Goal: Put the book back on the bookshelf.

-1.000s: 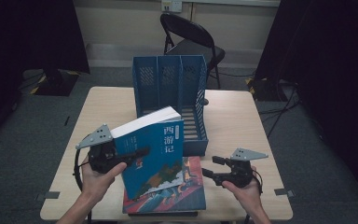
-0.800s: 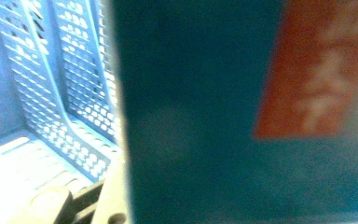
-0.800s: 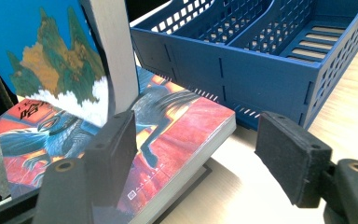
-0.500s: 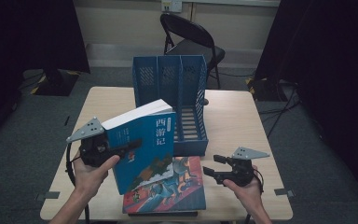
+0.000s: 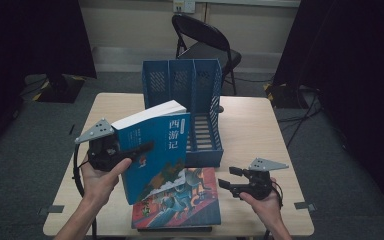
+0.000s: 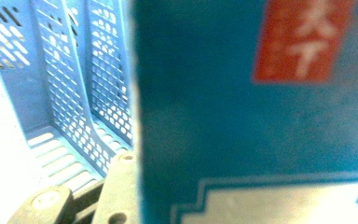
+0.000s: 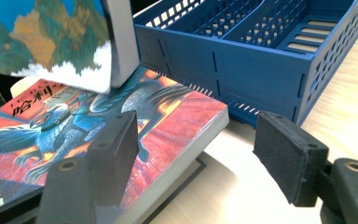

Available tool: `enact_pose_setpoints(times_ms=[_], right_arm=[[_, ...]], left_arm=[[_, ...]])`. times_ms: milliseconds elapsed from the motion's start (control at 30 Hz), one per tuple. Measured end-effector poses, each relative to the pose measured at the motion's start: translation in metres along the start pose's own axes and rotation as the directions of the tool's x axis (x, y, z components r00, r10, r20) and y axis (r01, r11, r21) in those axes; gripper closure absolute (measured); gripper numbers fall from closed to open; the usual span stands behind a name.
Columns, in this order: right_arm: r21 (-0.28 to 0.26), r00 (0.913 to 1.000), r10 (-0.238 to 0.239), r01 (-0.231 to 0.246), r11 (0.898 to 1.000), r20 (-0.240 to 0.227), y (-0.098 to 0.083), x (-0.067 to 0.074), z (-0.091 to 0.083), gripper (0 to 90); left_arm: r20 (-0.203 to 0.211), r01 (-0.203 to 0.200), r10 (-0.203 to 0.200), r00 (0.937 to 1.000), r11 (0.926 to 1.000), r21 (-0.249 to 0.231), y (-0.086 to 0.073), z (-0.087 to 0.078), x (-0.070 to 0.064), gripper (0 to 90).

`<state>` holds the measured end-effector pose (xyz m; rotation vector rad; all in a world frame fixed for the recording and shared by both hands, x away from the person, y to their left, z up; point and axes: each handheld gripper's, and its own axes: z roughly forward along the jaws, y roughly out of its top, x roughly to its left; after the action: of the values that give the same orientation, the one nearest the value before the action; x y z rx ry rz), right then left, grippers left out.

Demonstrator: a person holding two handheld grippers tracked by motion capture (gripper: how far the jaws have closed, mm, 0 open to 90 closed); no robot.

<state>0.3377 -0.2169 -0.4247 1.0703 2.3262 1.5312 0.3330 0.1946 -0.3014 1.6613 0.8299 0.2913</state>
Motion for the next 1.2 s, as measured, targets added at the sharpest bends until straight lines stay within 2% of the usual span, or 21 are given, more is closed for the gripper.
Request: enact_pose_setpoints(times_ms=[133,200,267,300,500,600,633,700,767,900,967,1033,1067,1167,1200], right_arm=[[0.003,1.0,0.003,-0.003,1.0,-0.002,0.0,-0.001,0.002,30.4],[0.0,1.0,-0.002,0.002,1.0,0.002,0.0,0.0,0.002,30.6],[0.004,0.9999,0.002,-0.003,1.0,0.012,0.0,0.0,0.002,30.7],[0.004,0.9999,0.002,-0.002,1.0,0.014,0.0,-0.001,0.002,30.7],[0.007,0.9997,0.012,-0.012,1.0,0.02,-0.001,-0.003,0.003,30.8],[0.011,0.9998,0.009,-0.009,1.0,0.019,-0.002,-0.004,0.003,30.8],[0.011,0.9998,0.009,-0.009,1.0,0.02,-0.002,-0.004,0.003,30.8],[0.012,0.9998,0.008,-0.008,1.0,0.02,-0.002,-0.004,0.003,30.8],[0.012,0.9998,0.009,-0.009,1.0,0.019,-0.002,-0.004,0.003,30.8],[0.018,0.9997,0.011,-0.011,1.0,0.02,-0.003,-0.005,0.004,30.8],[0.023,0.9996,0.02,-0.02,1.0,0.022,-0.003,-0.006,0.006,30.8],[0.026,0.9995,0.02,-0.02,0.999,0.024,-0.003,-0.006,0.007,30.8],[0.029,0.9996,0.017,-0.018,0.999,0.024,-0.003,-0.006,0.008,30.8],[0.034,0.9998,0.011,-0.012,0.999,0.018,-0.003,-0.004,0.008,30.8],[0.035,0.9997,0.014,-0.014,0.999,0.019,-0.004,-0.005,0.008,30.8]], left_arm=[[-0.003,0.009,-0.009,1.0,0.9996,-0.028,0.009,-0.002,0.004,61.7],[-0.015,-0.01,0.009,0.9998,0.9985,-0.054,0.014,-0.002,0.008,61.7],[-0.023,-0.01,0.009,0.9997,0.9985,-0.054,0.016,-0.001,0.01,61.7],[-0.035,0.004,-0.006,0.9994,0.9983,-0.059,0.02,0.0,0.014,61.6],[-0.059,0.028,-0.033,0.9977,0.9966,-0.077,0.03,0.0,0.023,61.6],[-0.082,0.029,-0.038,0.9959,0.9944,-0.102,0.038,-0.001,0.025,61.7],[-0.104,0.02,-0.033,0.994,0.9928,-0.118,0.042,-0.001,0.026,61.7],[-0.109,0.021,-0.035,0.9935,0.9923,-0.122,0.043,0.0,0.028,61.7],[-0.131,0.031,-0.046,0.9904,0.9932,-0.112,0.046,0.003,0.032,61.7],[-0.18,0.02,-0.039,0.983,0.994,-0.107,0.047,0.011,0.037,61.6],[-0.205,0.024,-0.049,0.9776,0.9924,-0.12,0.047,0.016,0.039,61.5],[-0.234,0.062,-0.089,0.9681,0.9909,-0.12,0.049,0.021,0.041,61.5],[-0.24,0.067,-0.095,0.9662,0.9904,-0.121,0.05,0.023,0.041,61.6],[-0.264,0.055,-0.082,0.9611,0.9927,-0.107,0.05,0.028,0.042,61.6],[-0.278,0.057,-0.084,0.9568,0.9931,-0.103,0.051,0.03,0.044,61.5]])
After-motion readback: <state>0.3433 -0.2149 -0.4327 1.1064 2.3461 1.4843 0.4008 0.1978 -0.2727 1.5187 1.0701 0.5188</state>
